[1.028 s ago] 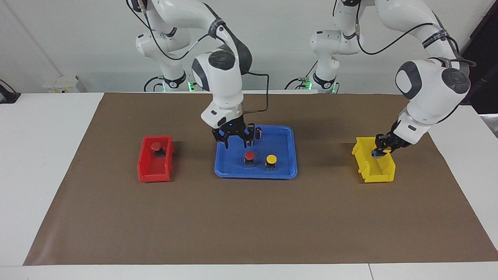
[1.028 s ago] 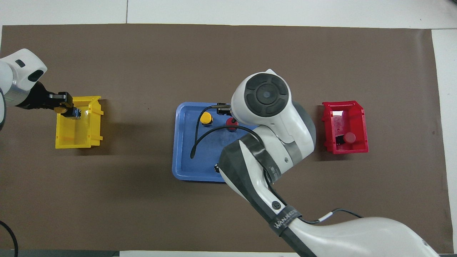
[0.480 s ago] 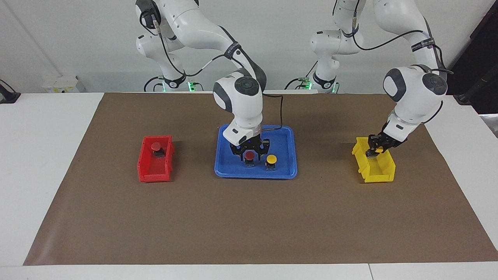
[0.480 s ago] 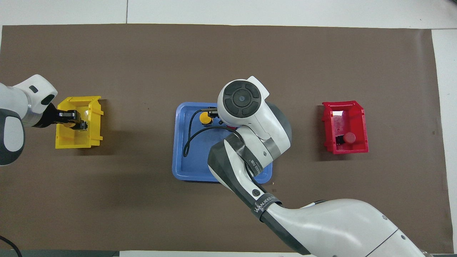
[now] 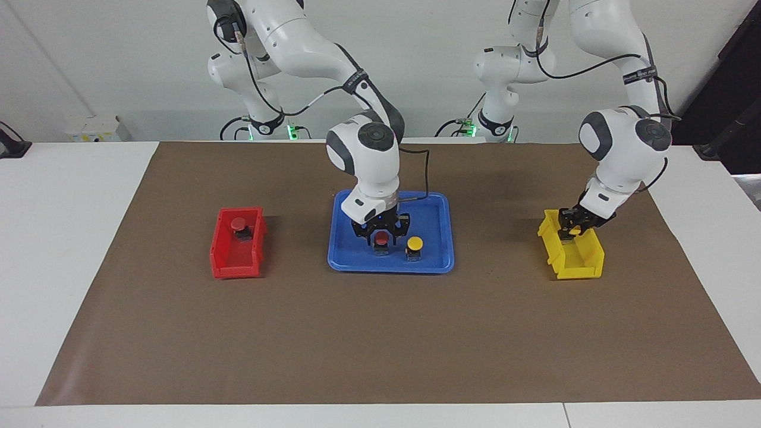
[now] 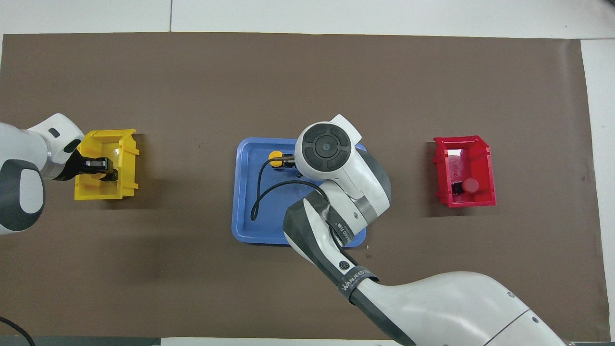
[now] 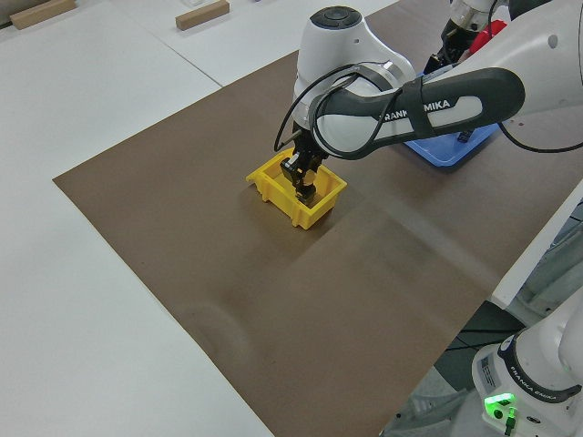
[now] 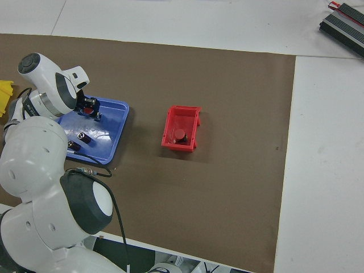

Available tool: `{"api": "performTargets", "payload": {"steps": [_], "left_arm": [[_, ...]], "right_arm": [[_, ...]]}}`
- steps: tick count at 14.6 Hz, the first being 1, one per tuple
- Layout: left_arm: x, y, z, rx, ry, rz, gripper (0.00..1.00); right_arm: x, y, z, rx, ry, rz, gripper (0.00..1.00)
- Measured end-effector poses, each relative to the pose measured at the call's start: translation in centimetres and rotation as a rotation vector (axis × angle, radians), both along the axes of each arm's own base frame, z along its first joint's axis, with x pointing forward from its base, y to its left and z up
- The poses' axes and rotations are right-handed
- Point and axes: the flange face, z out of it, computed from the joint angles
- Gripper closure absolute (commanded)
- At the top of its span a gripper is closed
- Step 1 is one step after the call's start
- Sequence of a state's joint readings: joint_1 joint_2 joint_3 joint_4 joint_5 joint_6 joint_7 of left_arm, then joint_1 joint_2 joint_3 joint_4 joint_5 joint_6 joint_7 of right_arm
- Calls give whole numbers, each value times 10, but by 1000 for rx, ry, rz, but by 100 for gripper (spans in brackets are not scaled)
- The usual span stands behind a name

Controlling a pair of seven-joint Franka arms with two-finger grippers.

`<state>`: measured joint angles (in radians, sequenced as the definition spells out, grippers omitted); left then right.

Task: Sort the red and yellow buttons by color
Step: 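Carry the red button to the red bin and open the right gripper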

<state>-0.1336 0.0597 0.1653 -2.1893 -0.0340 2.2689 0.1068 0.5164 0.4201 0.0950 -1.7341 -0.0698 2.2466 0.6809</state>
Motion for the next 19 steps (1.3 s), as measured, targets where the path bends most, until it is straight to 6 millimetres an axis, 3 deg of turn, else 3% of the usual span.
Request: {"api": "performTargets", "payload": {"steps": [1,4,7,9,11,13,15,19], "left_arm": [[-1,0,-1,0,1,-1,69],[-1,0,-3,0,0,-1,62],[-1,0,-3,0,-2,-1,45],[-1,0,-3,0,-2,-1,37],[-1,0,-2,0,-4,-1,33],[-1,0,0,0,-9,-1,26],[5,0,13,0,-29,-1,0],[26,-8,85,-7,-31,-21,0]], "right_arm": [[0,0,1,1,-1,0,73],[2,-3,11,-10,8,-6,78],[16,-23,49,-42,36,-29,78],[31,-66,92,-58,43,-31,78],[38,-126,131,-82,66,0,78],[40,-189,156,-96,85,35,78],[43,-247,160,-99,97,64,78],[54,-325,131,-76,66,67,78]]}}
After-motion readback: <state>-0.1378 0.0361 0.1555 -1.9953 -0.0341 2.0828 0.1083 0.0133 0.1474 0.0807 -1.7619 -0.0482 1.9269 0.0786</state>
